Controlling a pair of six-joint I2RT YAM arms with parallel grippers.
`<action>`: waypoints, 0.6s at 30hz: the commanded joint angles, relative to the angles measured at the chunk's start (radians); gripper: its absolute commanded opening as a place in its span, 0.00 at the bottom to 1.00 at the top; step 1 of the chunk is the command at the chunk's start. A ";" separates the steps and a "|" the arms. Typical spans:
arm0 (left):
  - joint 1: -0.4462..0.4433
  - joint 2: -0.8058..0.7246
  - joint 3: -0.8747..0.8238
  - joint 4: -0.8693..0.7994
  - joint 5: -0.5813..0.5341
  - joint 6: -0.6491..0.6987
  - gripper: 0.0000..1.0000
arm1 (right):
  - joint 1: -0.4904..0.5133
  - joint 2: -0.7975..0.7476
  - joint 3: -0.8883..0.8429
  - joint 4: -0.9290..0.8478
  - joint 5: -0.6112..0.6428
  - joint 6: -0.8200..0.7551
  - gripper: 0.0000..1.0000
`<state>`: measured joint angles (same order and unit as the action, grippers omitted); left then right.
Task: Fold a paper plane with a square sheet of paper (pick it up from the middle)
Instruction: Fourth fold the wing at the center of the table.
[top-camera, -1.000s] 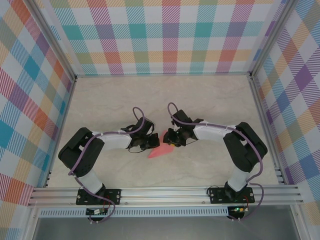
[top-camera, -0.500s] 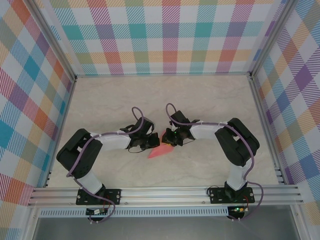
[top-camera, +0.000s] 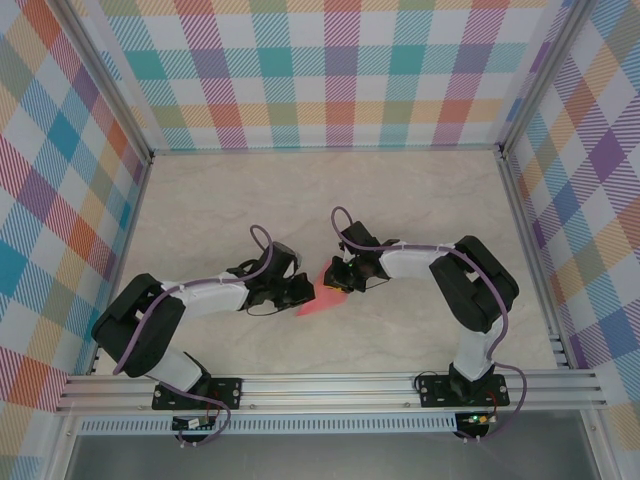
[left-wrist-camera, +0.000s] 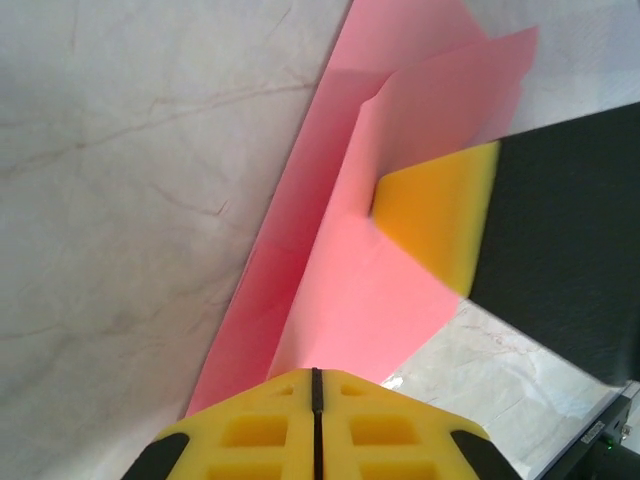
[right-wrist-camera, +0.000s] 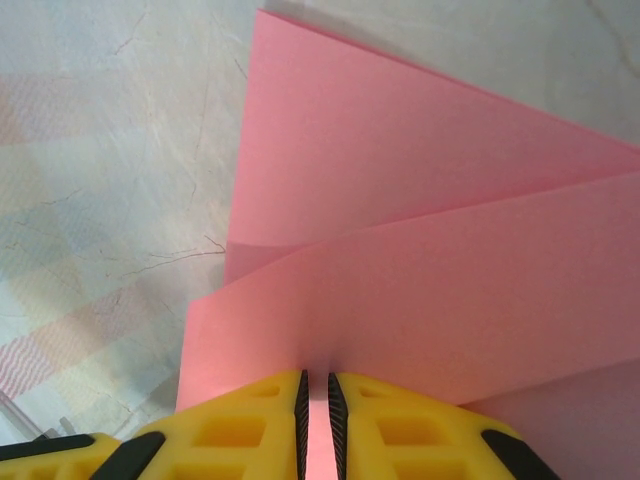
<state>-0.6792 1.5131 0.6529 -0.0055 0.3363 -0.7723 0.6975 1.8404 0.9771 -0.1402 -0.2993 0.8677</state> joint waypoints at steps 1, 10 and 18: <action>-0.012 -0.013 -0.017 -0.013 0.008 -0.025 0.08 | -0.001 0.051 -0.007 -0.079 0.057 -0.012 0.17; -0.013 0.021 -0.033 -0.060 -0.035 -0.029 0.08 | -0.001 0.072 -0.008 -0.085 0.060 -0.009 0.17; -0.014 -0.002 -0.032 -0.057 -0.024 -0.032 0.08 | -0.001 0.079 -0.006 -0.093 0.061 -0.010 0.17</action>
<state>-0.6853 1.5307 0.6411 -0.0277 0.3134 -0.7967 0.6975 1.8500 0.9901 -0.1581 -0.3008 0.8677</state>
